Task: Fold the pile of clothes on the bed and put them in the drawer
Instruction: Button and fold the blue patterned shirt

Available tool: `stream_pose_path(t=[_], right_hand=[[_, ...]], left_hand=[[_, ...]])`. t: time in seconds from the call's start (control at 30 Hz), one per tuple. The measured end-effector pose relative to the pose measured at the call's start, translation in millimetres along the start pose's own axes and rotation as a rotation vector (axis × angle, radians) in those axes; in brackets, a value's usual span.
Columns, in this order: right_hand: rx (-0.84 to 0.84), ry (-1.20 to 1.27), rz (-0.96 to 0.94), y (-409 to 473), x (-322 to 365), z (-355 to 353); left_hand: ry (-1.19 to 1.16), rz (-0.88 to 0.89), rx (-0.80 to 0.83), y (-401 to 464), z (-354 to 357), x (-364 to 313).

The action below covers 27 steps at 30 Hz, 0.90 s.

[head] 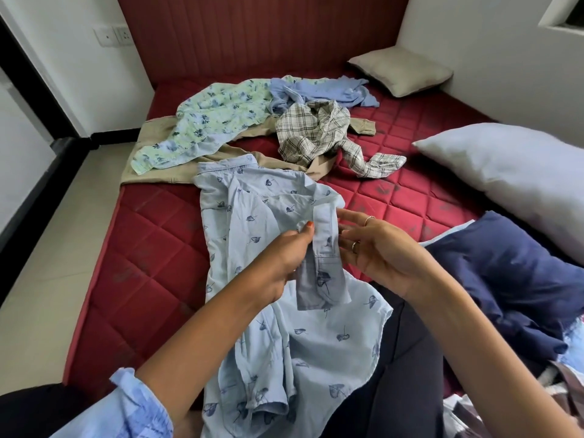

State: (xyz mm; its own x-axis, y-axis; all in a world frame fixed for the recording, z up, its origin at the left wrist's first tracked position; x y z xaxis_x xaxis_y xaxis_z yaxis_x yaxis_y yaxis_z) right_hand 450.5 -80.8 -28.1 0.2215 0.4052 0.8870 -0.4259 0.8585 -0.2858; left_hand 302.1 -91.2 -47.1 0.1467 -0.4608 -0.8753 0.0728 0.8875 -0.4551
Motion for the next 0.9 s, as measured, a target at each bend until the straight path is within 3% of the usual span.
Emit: stream_pose_path(t=[0.27,0.43,0.57,0.7,0.8,0.9], right_hand=[[-0.153,-0.268,0.064,4,-27,6],[-0.151,-0.187,0.067,2,-34,14],[-0.232,-0.230,-0.009,3,-34,15],[-0.077,-0.345,-0.067,-5,-37,18],[-0.142,-0.608,-0.115,-5,-42,6],[-0.519,-1.175,-0.182,0,-50,-25]], left_hand=[[-0.139,0.125,-0.134,-1,-1,4],[0.390,0.384,-0.244,5,-8,15],[0.409,0.318,-0.131,-12,-2,9],[0.281,0.250,0.002,-16,-3,9],[0.183,0.140,0.019,-14,-10,4],[0.163,0.163,0.060,-12,-19,-29]])
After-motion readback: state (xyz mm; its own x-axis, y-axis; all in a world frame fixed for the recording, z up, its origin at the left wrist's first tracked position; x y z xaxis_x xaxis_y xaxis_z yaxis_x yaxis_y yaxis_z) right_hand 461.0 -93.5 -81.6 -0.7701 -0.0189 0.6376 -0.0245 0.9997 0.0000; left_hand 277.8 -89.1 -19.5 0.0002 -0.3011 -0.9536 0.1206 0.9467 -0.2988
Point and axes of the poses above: each hand's wrist, its own y-axis towards the middle knuckle, its own z-axis out of the palm, x = y × z, the point moved 1 cm from there along y, towards the middle knuckle, and after that the axes turned 11 degrees about -y, right-handed, at the moved point
